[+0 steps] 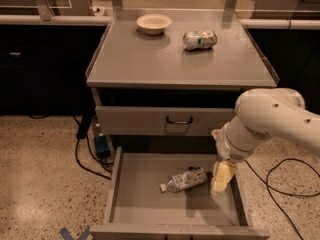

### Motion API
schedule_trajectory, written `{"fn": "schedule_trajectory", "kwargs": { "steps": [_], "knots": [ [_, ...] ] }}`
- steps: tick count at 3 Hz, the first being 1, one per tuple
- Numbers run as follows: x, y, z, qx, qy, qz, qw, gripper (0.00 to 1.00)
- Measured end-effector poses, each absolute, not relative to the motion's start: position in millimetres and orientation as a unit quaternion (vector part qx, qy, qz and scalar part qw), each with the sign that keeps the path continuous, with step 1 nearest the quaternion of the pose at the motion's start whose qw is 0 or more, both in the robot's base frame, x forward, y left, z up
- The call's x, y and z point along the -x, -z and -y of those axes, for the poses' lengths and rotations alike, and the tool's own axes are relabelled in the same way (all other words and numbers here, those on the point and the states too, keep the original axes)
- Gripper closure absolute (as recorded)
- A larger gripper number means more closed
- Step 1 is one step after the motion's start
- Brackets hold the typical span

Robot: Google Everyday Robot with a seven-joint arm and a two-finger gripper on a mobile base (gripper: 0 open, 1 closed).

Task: Pick blue plastic bottle from middle drawer and place on counter

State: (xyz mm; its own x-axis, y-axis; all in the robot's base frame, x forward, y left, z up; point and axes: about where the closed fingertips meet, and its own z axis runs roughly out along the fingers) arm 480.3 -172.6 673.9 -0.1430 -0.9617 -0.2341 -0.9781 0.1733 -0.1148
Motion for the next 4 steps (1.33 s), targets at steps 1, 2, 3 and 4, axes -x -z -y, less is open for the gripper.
{"fn": "schedule_trajectory", "kwargs": {
  "steps": [1, 2, 3, 4],
  "knots": [
    [-492, -614, 165, 0.656, -0.034, -0.746, 0.114, 0.0],
    [-500, -567, 165, 0.651, -0.031, -0.752, 0.101, 0.0],
    [-503, -525, 160, 0.642, -0.033, -0.761, 0.089, 0.0],
    [-504, -525, 160, 0.642, -0.033, -0.761, 0.089, 0.0]
  ]
}}
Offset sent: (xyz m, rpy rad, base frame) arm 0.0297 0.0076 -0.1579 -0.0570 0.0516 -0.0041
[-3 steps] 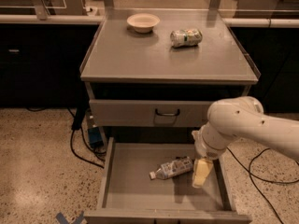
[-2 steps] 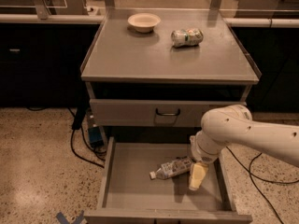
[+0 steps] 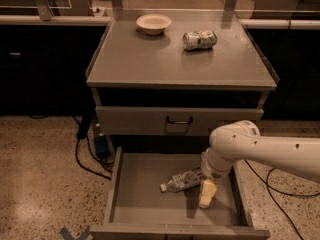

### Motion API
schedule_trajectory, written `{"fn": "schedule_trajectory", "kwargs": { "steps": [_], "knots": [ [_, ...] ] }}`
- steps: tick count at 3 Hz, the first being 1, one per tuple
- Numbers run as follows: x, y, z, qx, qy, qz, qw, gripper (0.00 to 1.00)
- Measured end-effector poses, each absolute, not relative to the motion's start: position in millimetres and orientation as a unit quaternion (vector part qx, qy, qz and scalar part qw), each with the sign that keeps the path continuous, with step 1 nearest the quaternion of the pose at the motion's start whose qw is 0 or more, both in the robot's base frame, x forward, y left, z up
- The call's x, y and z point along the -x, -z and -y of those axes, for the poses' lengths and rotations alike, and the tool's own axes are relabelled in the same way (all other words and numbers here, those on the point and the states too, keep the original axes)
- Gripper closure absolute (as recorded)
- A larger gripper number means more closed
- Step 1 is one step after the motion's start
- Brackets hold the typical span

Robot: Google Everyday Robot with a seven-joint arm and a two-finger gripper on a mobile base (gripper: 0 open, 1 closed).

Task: Pick blue plastic bottle from middle drawer and place on counter

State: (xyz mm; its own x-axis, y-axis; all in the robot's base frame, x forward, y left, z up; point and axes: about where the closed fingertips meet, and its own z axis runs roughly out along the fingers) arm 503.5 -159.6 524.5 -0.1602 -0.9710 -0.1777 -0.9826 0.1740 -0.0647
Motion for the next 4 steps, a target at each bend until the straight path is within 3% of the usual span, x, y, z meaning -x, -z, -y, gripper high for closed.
{"fn": "schedule_trajectory", "kwargs": {
  "steps": [4],
  "knots": [
    [-541, -421, 117, 0.667, -0.057, -0.735, 0.11, 0.0]
  ]
}}
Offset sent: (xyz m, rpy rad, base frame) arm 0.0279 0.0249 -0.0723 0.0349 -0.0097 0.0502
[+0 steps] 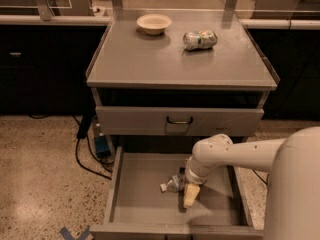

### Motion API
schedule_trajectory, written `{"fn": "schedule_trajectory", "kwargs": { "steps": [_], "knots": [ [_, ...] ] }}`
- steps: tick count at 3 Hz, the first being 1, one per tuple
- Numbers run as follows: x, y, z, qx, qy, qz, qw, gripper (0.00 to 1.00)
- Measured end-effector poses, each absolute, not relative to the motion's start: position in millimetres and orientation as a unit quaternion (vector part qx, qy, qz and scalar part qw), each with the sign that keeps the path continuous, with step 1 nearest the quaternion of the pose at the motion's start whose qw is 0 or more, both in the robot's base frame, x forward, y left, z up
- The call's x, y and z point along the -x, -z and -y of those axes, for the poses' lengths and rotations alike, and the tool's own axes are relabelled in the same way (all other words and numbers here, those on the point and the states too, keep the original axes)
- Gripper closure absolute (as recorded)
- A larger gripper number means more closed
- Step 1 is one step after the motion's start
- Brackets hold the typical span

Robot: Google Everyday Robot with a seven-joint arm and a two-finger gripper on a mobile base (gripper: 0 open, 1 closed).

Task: Pick blue plastic bottle from middle drawer and place on counter

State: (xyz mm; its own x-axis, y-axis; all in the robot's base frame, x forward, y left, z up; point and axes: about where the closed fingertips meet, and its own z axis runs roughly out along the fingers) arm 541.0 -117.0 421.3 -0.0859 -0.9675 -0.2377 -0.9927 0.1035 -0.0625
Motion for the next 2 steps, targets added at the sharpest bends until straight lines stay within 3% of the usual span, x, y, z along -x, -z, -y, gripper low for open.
{"fn": "schedule_trajectory", "kwargs": {
  "steps": [2],
  "knots": [
    [-551, -354, 84, 0.691, -0.089, -0.714, 0.07, 0.0]
  ]
}}
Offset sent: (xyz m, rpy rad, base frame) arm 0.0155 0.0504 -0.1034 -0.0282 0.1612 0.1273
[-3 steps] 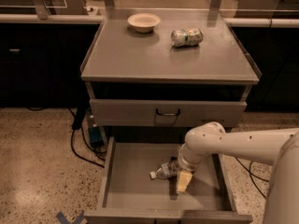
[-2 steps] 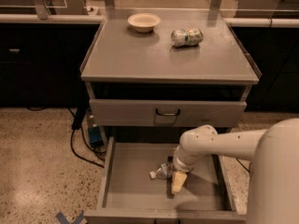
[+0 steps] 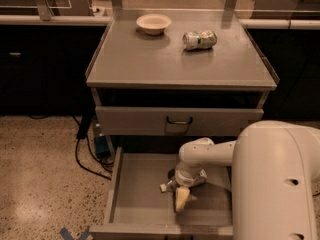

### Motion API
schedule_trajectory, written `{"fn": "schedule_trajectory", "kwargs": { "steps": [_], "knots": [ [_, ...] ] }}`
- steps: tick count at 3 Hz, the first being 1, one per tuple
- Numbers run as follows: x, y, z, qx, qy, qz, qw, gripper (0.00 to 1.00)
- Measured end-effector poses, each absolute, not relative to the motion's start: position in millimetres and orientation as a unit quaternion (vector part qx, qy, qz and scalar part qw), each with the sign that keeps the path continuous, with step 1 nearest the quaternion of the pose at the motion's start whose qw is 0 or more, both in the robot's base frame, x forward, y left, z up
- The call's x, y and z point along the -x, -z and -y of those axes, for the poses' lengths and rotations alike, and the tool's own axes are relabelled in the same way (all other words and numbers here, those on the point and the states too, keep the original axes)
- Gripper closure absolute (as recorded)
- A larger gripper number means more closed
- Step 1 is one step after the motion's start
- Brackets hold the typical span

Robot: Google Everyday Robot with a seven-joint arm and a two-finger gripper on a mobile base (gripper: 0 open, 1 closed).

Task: Pick blue plastic bottle from middle drawer and place on counter

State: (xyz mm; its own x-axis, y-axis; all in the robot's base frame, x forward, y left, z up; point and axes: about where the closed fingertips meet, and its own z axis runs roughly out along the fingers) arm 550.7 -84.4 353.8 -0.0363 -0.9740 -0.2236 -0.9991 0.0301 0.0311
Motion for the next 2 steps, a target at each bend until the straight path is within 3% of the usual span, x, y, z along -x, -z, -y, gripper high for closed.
{"fn": "schedule_trajectory", "kwargs": {
  "steps": [1, 2],
  "knots": [
    [-550.6, -350.6, 82.9, 0.691, -0.091, -0.714, 0.069, 0.18],
    [-550.6, -350.5, 82.9, 0.691, -0.091, -0.714, 0.069, 0.43]
  ]
}}
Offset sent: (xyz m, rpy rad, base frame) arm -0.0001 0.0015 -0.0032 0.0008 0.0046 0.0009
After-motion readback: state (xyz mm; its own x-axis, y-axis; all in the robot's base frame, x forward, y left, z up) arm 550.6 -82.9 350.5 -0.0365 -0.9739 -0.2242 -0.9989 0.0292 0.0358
